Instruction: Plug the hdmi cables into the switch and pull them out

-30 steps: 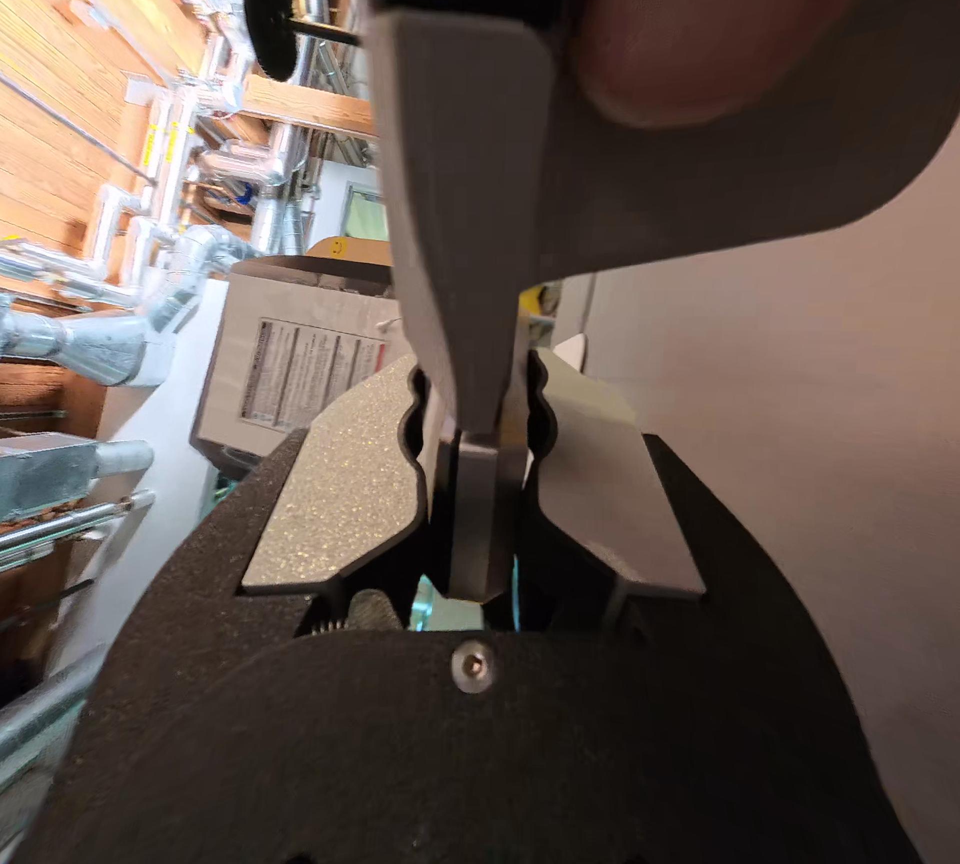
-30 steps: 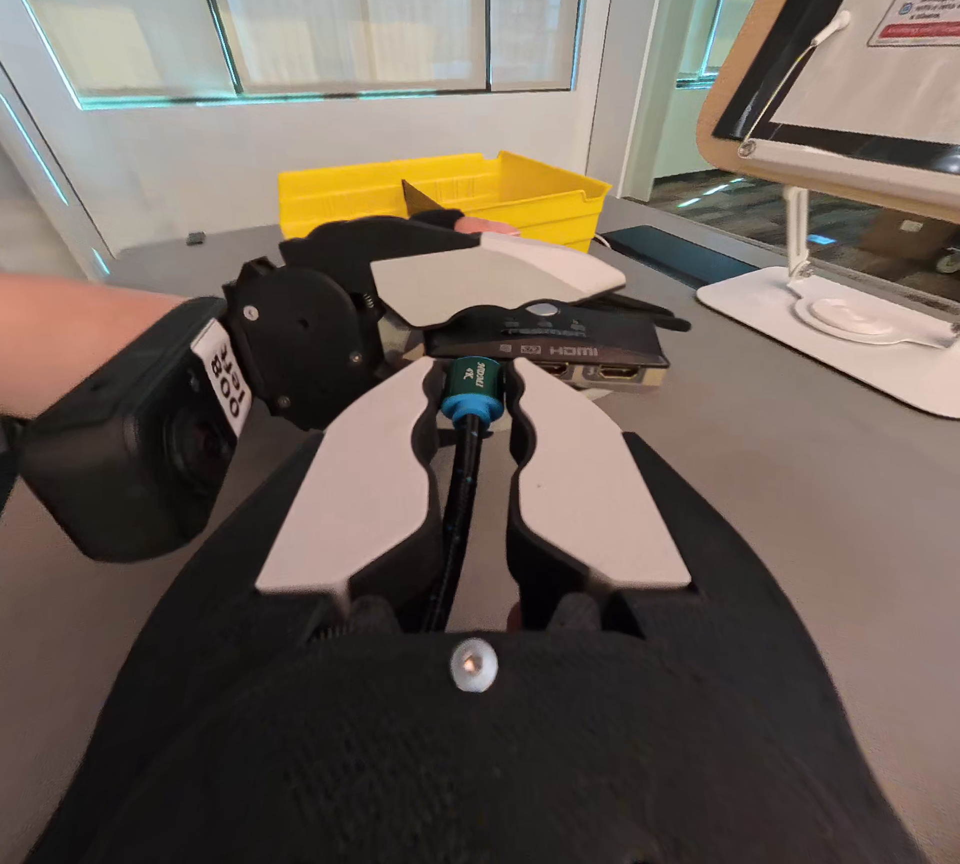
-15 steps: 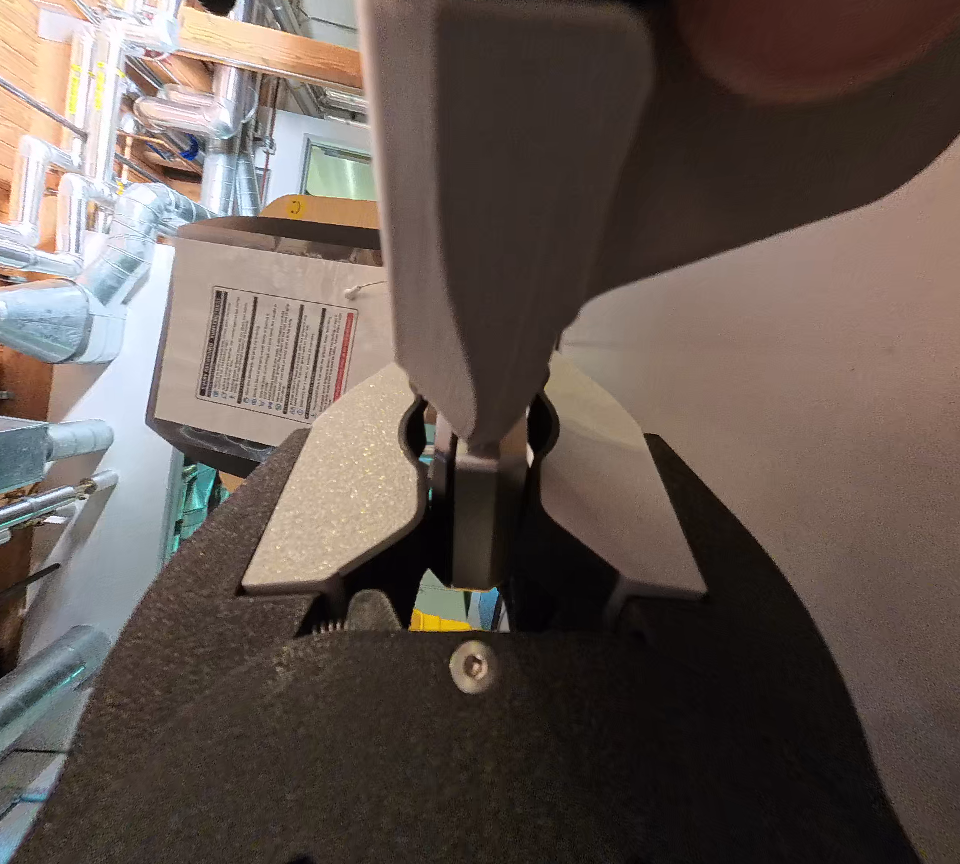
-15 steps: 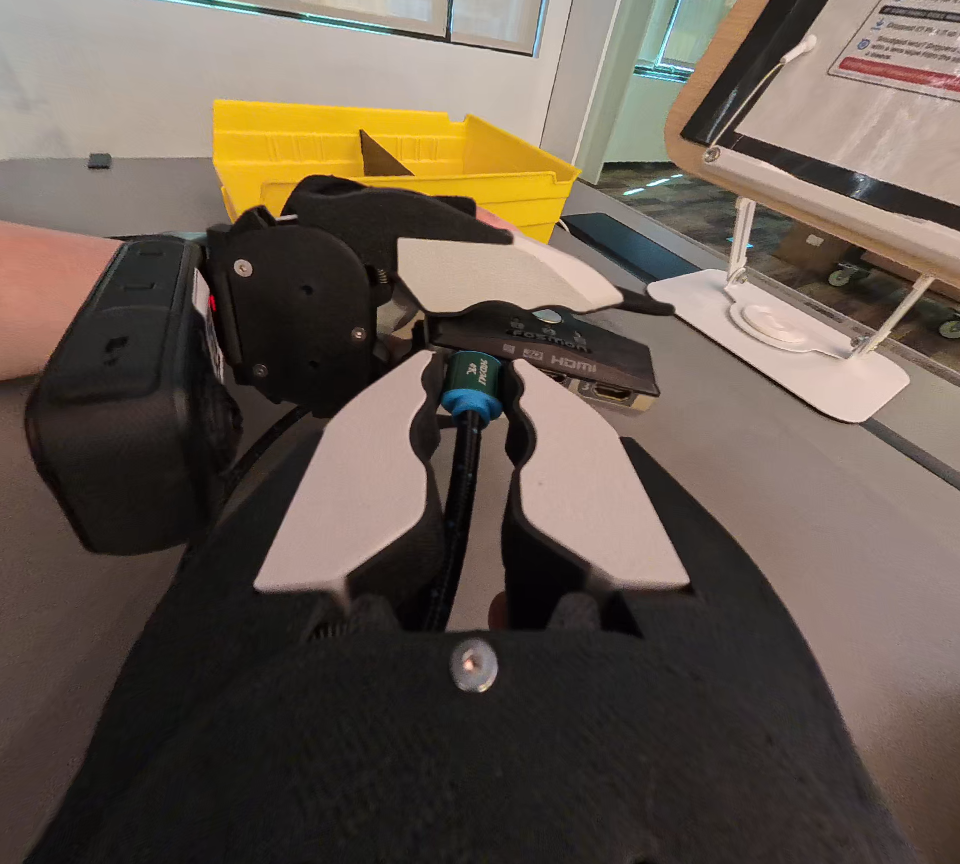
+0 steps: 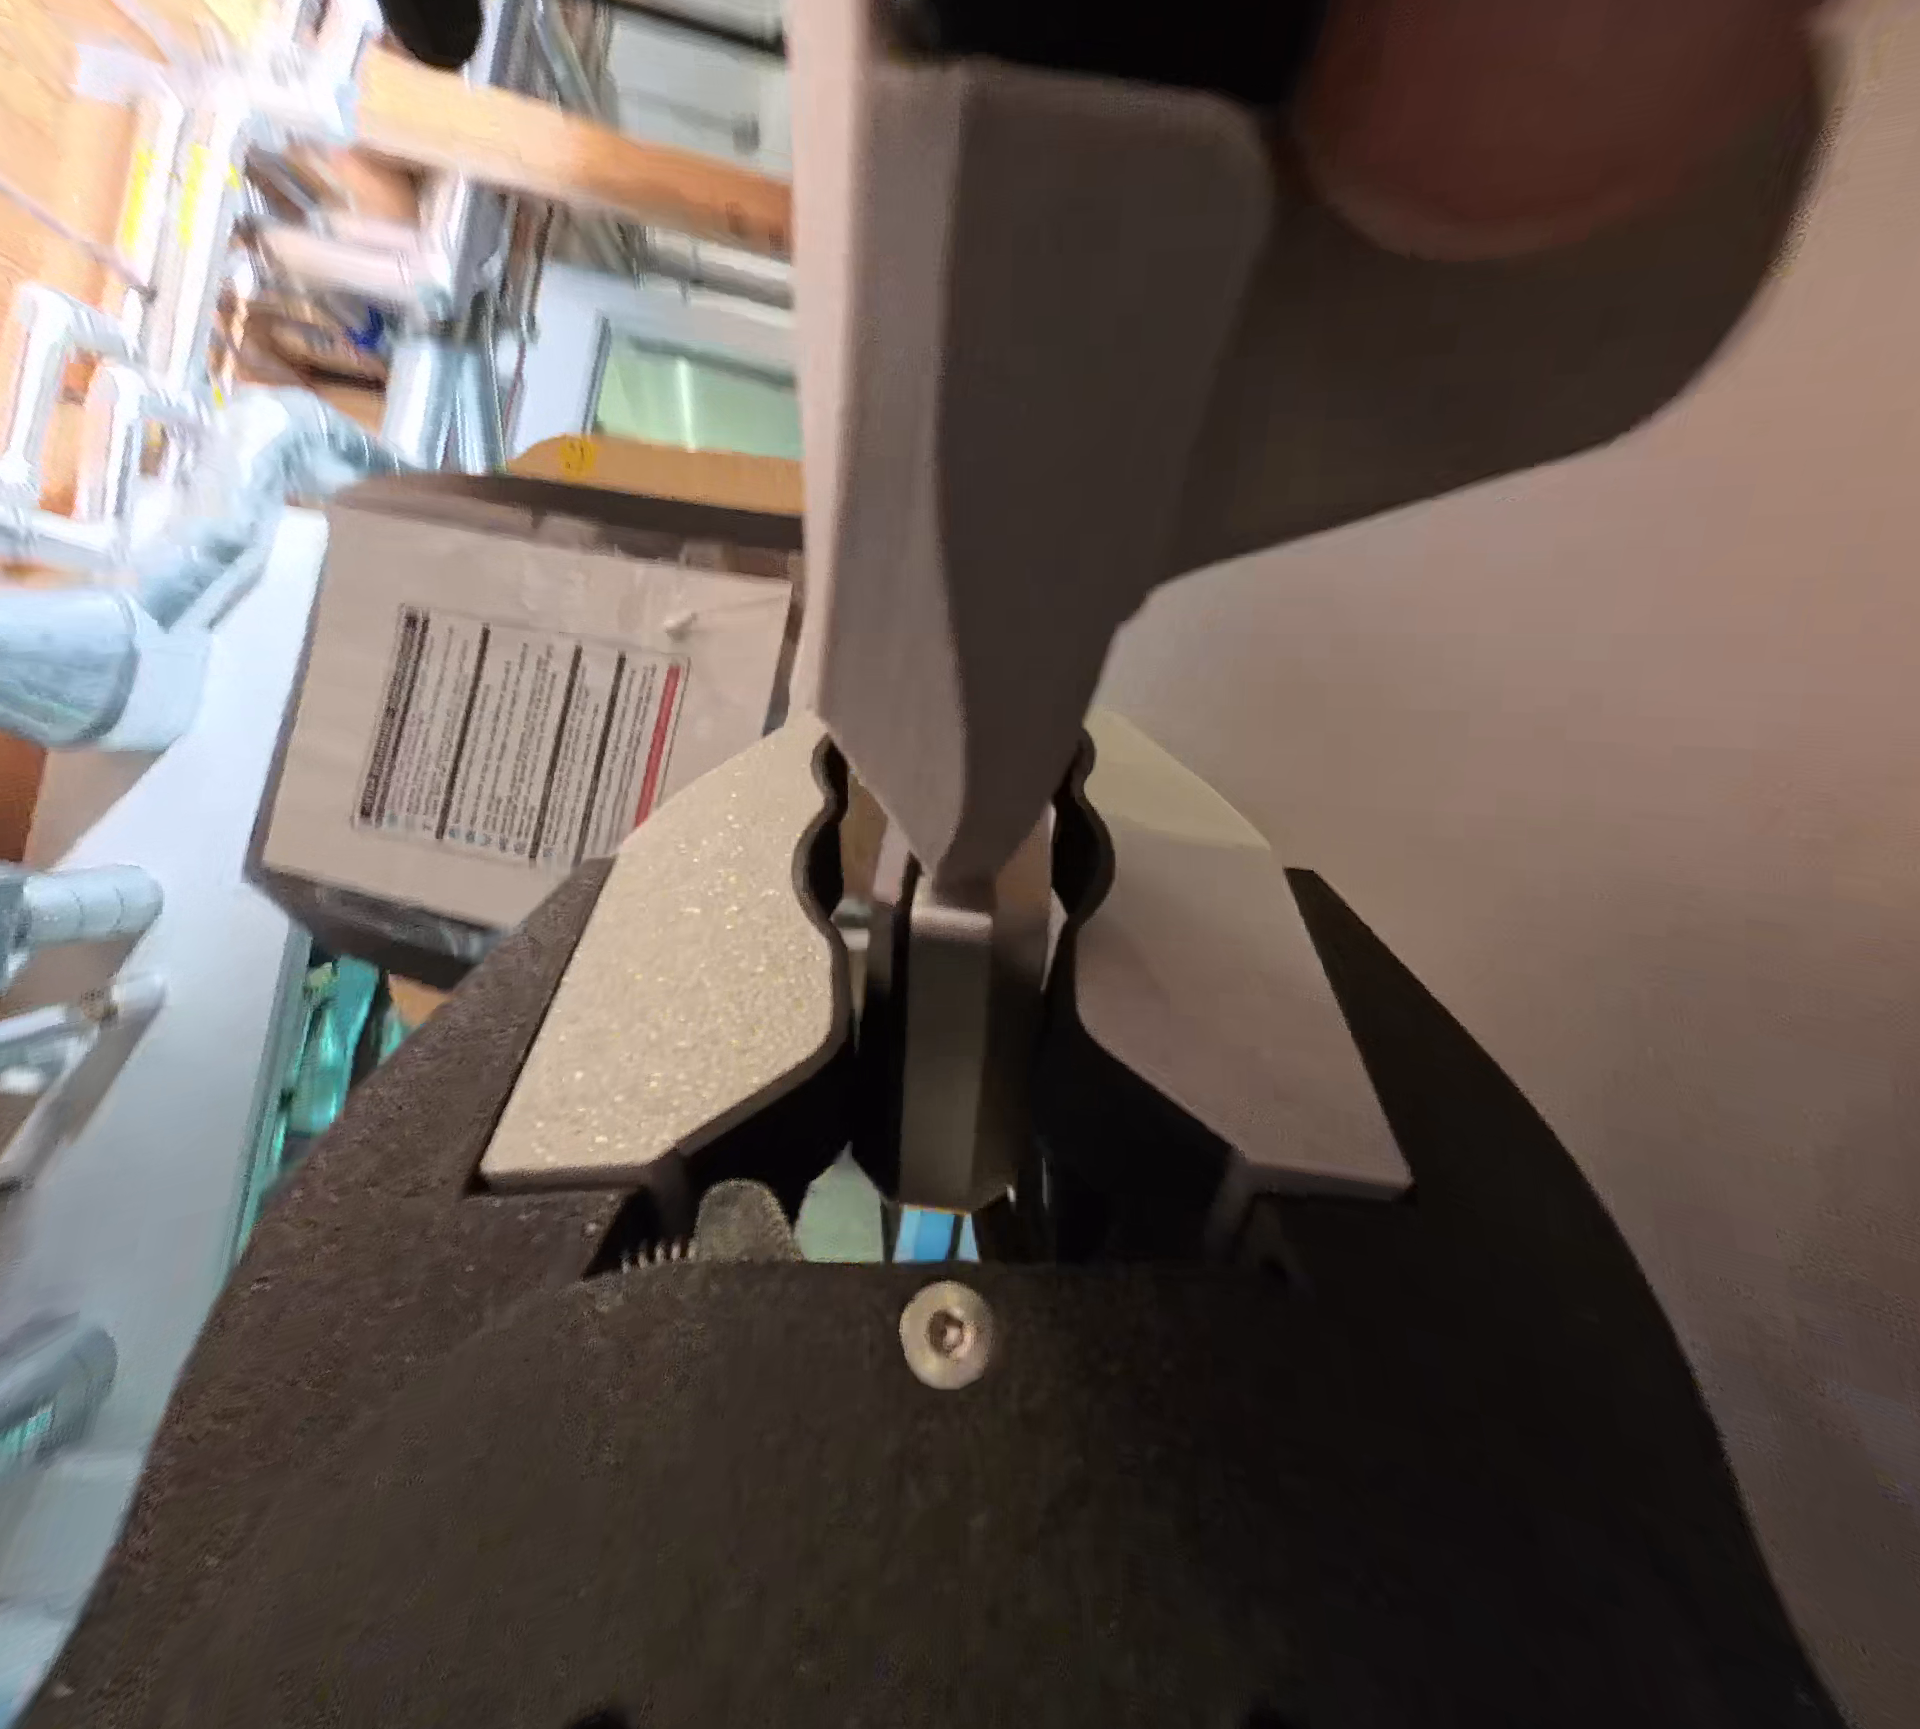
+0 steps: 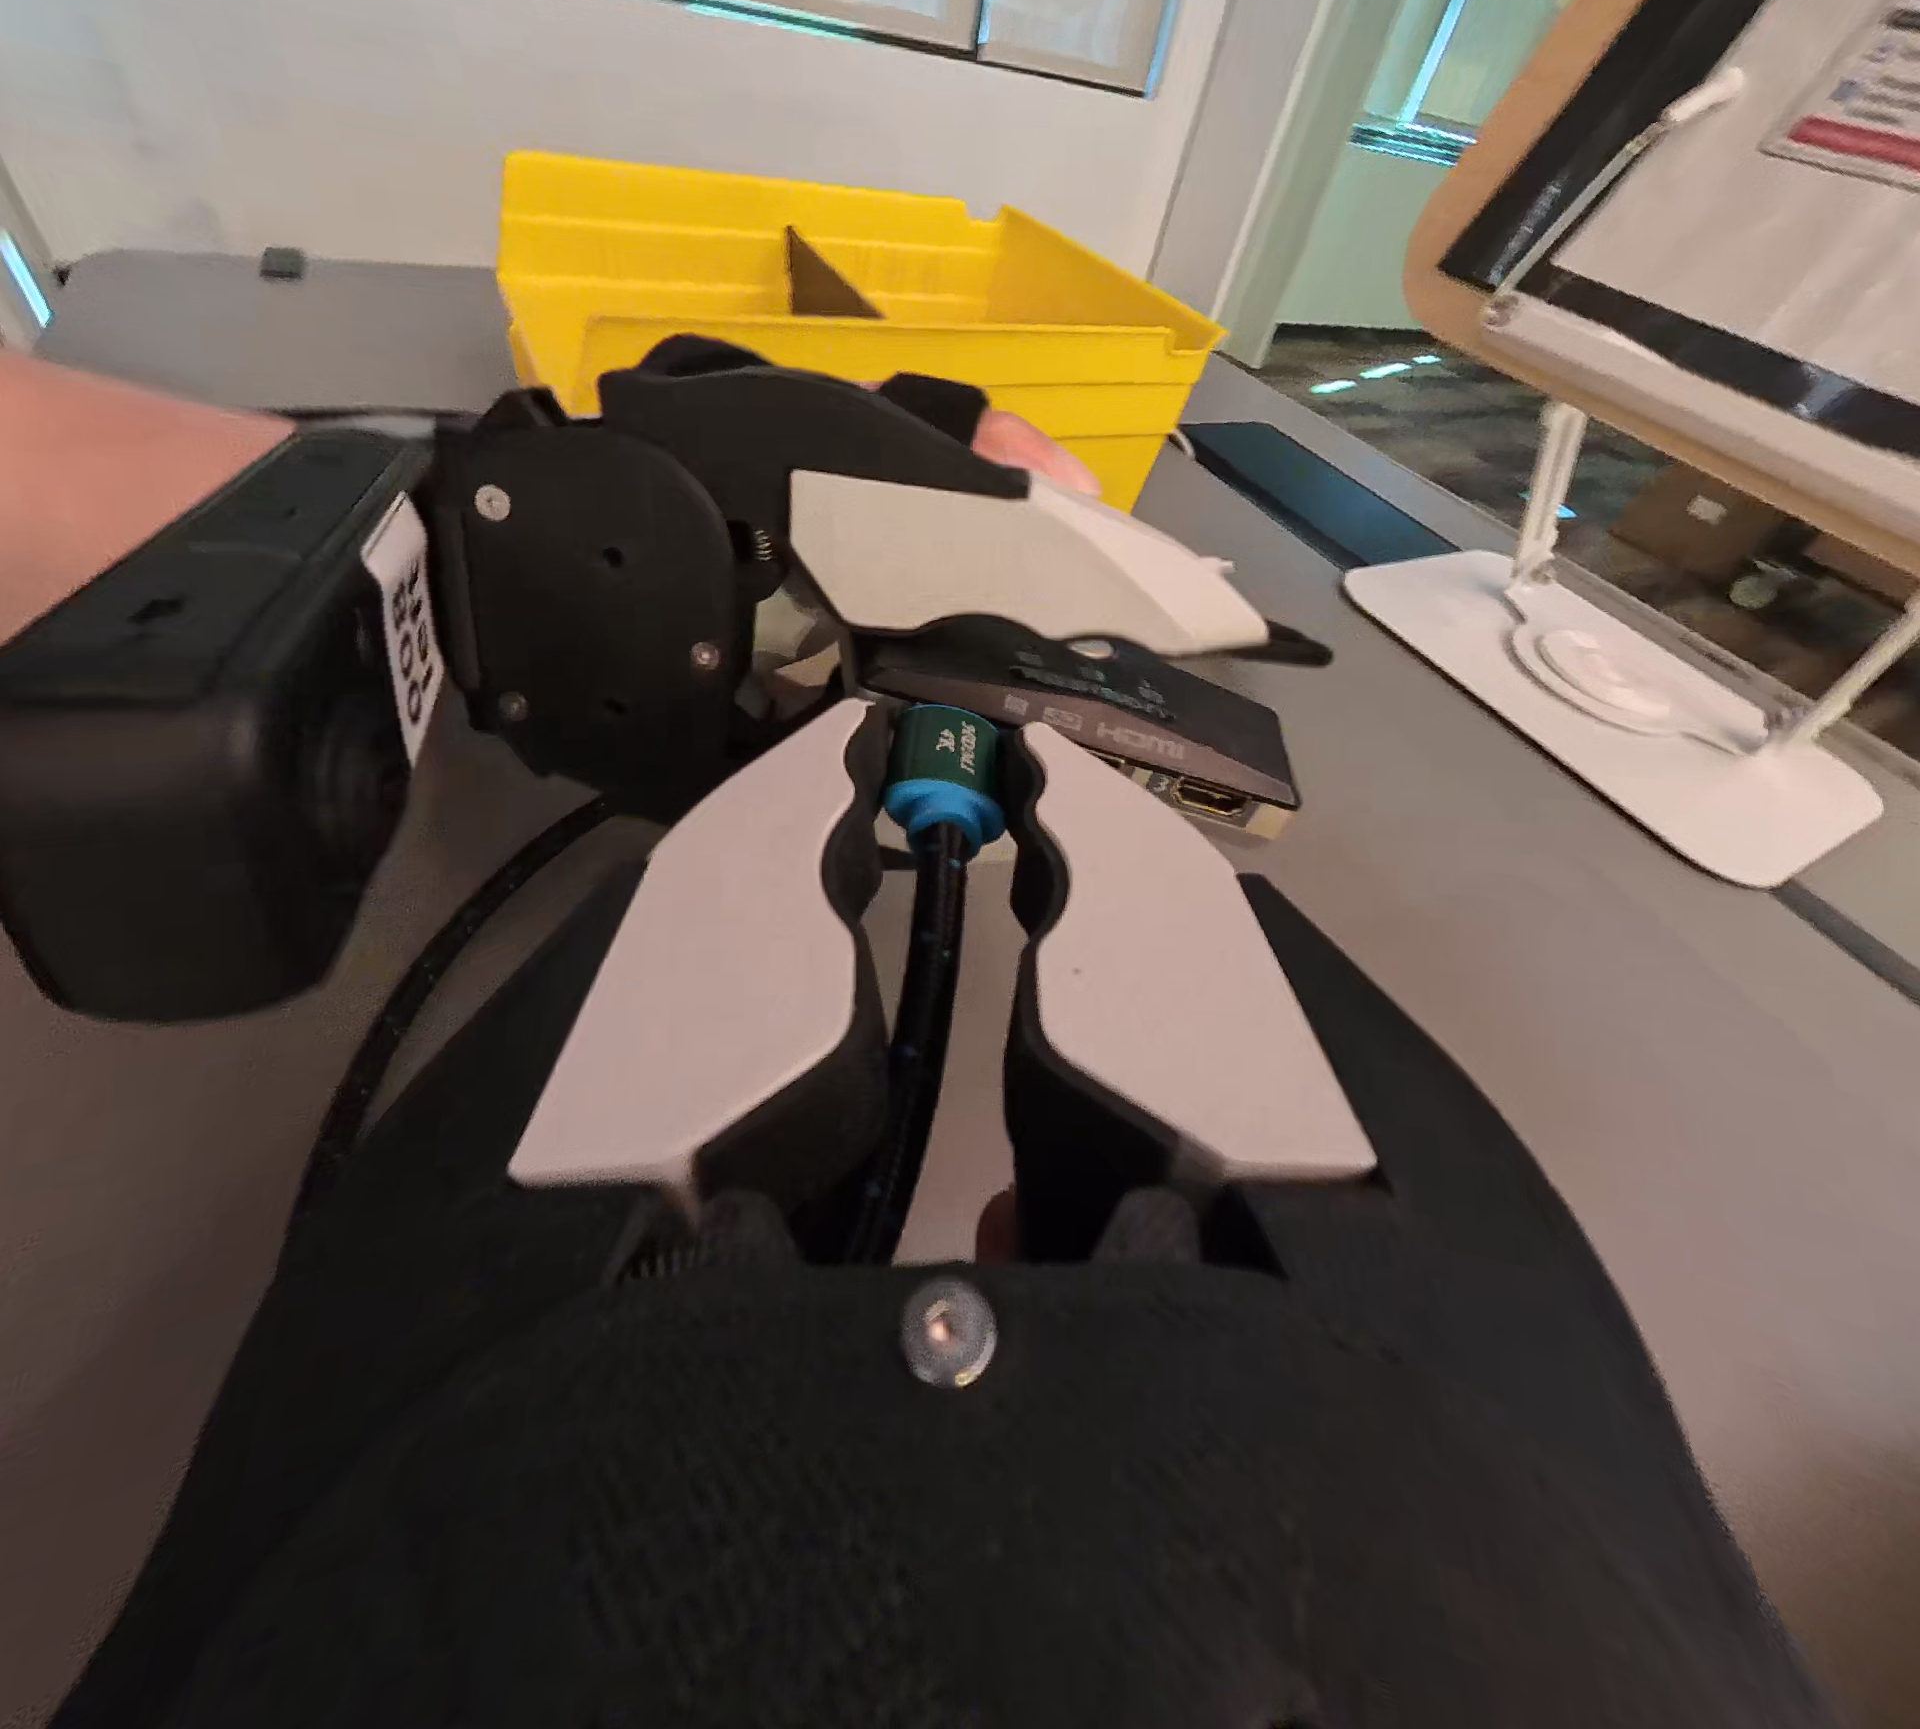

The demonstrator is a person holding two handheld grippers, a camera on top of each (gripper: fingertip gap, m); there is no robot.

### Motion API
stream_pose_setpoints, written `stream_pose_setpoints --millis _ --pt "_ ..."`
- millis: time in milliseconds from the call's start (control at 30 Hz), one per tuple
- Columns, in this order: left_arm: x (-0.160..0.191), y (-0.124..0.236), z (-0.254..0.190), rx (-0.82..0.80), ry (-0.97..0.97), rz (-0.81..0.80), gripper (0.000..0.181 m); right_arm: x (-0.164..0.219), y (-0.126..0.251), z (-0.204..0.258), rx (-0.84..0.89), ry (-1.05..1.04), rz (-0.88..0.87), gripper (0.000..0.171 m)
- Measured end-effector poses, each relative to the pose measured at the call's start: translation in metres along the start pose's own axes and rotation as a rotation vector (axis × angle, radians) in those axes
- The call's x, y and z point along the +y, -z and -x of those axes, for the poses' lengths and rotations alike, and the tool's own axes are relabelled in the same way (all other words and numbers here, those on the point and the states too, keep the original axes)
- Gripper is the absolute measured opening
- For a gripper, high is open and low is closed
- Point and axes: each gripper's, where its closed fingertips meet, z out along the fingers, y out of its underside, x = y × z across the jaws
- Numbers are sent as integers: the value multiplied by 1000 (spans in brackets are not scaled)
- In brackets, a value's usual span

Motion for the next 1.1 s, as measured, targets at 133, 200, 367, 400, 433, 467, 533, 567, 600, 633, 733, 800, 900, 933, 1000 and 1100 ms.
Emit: stream_pose_setpoints --millis 133,200,367,400,433,467,533,567,600,633,733,800,900,933,1000,1100 --pt "-9 4 -25 194 76 -49 46 5 2 6 -42 137 61 21" --pt "-11 9 -33 292 120 -74 55 8 4 7 -66 167 82 22" --pt "-5 24 -37 432 212 -91 75 7 11 10 -107 251 96 21" --pt "-5 26 -35 454 232 -93 80 6 11 10 -112 259 95 21" --pt "-4 30 -34 487 253 -92 83 5 12 11 -121 273 93 21" --pt "-3 32 -29 509 288 -87 86 5 12 10 -124 288 96 21" --pt "-3 37 -18 562 372 -82 98 2 14 11 -133 321 89 21" --pt "-4 40 -15 600 410 -80 101 1 15 10 -131 334 86 21" --pt "-6 43 -11 634 446 -82 103 0 15 10 -130 345 85 21" --pt "-9 47 -9 675 473 -94 103 -1 16 10 -134 356 85 21" --pt "-21 53 -2 733 482 -133 99 -2 20 13 -158 404 80 21" --pt "-30 57 5 747 458 -179 93 -4 24 15 -195 403 74 21" --pt "-35 60 5 826 370 -176 90 -3 30 15 -272 341 98 21" --pt "-34 61 3 862 318 -164 92 -1 32 14 -304 324 120 21" --pt "-32 63 -2 946 238 -152 98 1 34 10 -368 316 158 21" --pt "-36 65 -8 1038 160 -190 102 -2 40 9 -471 300 163 21"
